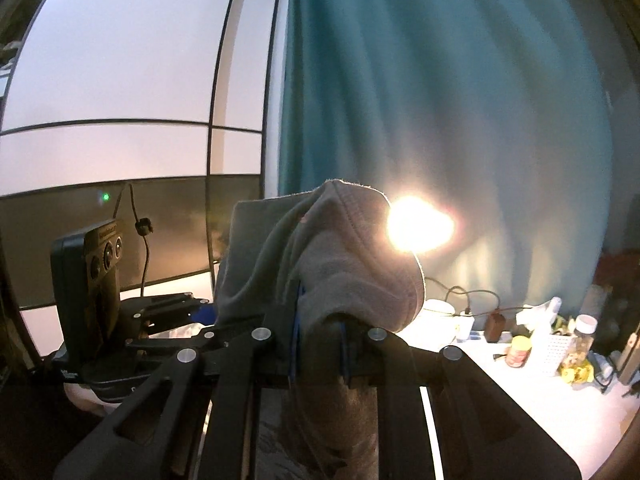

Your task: Fold small clothes

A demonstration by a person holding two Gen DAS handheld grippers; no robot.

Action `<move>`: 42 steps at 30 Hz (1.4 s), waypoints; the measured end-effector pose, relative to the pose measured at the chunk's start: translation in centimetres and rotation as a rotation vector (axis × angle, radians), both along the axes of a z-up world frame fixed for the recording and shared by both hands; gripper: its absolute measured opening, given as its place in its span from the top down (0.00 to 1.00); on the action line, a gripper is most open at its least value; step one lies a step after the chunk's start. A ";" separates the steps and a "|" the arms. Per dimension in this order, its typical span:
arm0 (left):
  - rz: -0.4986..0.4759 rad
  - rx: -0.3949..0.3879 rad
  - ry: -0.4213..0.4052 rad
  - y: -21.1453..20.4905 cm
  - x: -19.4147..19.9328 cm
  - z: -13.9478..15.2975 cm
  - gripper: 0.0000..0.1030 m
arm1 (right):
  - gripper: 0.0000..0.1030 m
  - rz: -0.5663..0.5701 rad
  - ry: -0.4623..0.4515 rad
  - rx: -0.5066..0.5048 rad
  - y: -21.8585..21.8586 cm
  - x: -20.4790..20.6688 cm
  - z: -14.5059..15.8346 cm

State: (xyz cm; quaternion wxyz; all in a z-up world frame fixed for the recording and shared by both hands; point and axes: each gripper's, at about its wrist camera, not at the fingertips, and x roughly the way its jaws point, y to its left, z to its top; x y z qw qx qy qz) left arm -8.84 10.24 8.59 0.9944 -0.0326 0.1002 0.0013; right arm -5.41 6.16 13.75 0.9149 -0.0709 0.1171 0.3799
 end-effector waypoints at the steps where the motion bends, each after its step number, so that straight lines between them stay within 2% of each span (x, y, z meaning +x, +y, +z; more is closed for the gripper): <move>1: 0.004 -0.002 0.007 0.1 0.0 -0.2 0.75 | 0.84 0.001 0.010 -0.003 0.2 0.3 -0.3; 13: 0.016 -0.041 0.107 2.5 3.0 -2.5 0.75 | 0.84 -0.034 0.115 -0.009 1.8 5.1 -3.8; 42: 0.027 -0.080 0.336 7.5 13.6 -8.8 0.75 | 0.84 -0.079 0.353 -0.005 3.4 19.4 -12.9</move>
